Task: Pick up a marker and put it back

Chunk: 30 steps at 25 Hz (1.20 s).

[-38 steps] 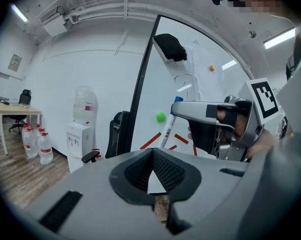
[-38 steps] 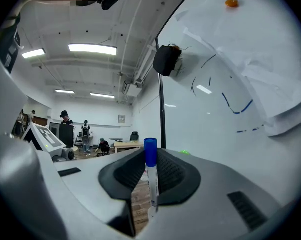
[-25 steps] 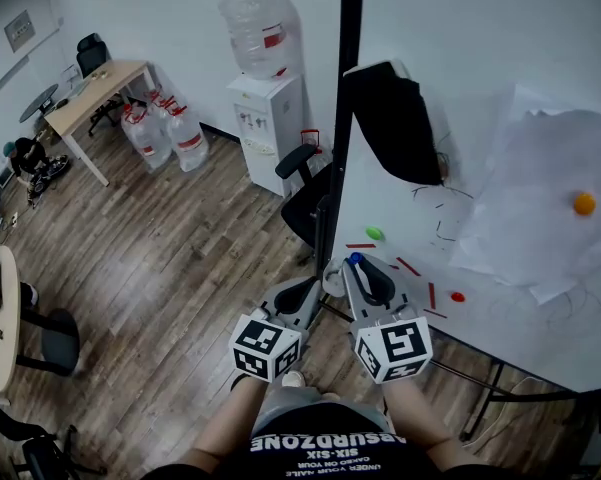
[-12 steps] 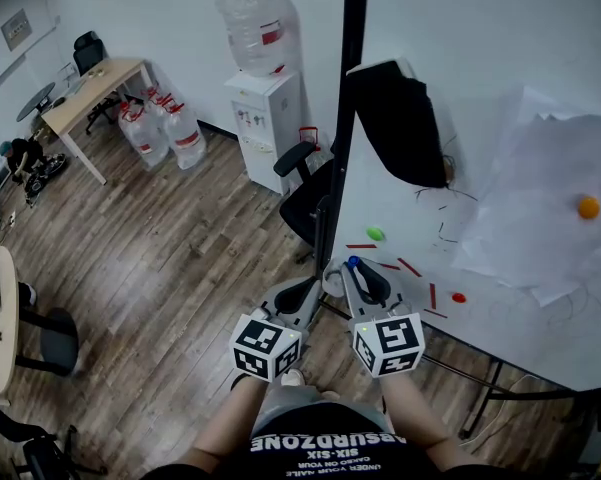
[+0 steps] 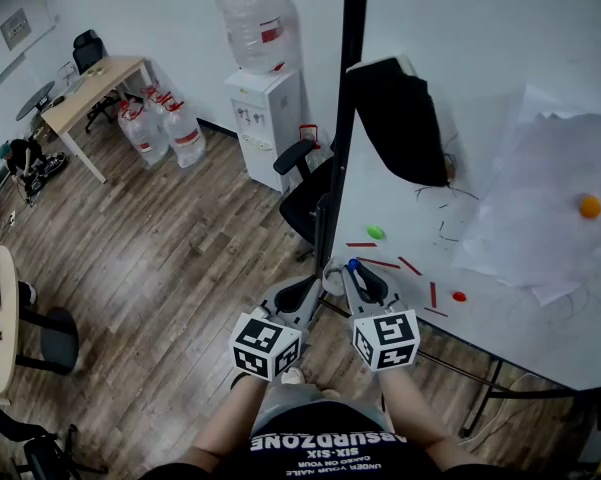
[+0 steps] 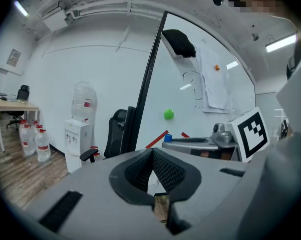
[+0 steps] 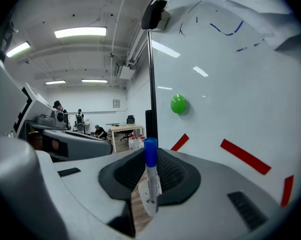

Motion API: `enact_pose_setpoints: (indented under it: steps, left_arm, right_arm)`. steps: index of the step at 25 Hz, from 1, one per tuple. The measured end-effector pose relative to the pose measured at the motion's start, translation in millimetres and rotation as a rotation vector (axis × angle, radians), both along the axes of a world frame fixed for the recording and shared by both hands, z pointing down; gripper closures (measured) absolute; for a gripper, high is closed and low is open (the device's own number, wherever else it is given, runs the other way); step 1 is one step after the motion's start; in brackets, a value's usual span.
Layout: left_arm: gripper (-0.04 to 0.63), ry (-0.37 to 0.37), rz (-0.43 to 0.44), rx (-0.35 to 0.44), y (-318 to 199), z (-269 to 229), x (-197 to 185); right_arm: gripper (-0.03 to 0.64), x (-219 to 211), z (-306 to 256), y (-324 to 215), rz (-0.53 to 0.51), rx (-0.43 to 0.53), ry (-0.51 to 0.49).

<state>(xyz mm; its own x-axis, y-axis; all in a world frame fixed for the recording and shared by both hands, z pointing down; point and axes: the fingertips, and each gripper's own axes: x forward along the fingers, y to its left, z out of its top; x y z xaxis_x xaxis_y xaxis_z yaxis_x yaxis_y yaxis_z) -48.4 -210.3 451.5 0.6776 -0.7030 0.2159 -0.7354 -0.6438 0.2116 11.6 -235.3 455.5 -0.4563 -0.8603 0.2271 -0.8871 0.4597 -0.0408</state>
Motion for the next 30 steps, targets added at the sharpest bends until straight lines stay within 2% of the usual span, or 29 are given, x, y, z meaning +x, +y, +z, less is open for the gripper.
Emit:
enact_pose_setpoints:
  steps: [16, 30]
  left_arm:
    - [0.589, -0.012, 0.007, -0.006, 4, 2, -1]
    - [0.589, -0.017, -0.004, -0.014, 5, 6, -6]
  right_arm:
    - [0.551, -7, 46, 3, -0.021, -0.117, 0.060]
    - [0.551, -6, 70, 4, -0.012, -0.169, 0.099]
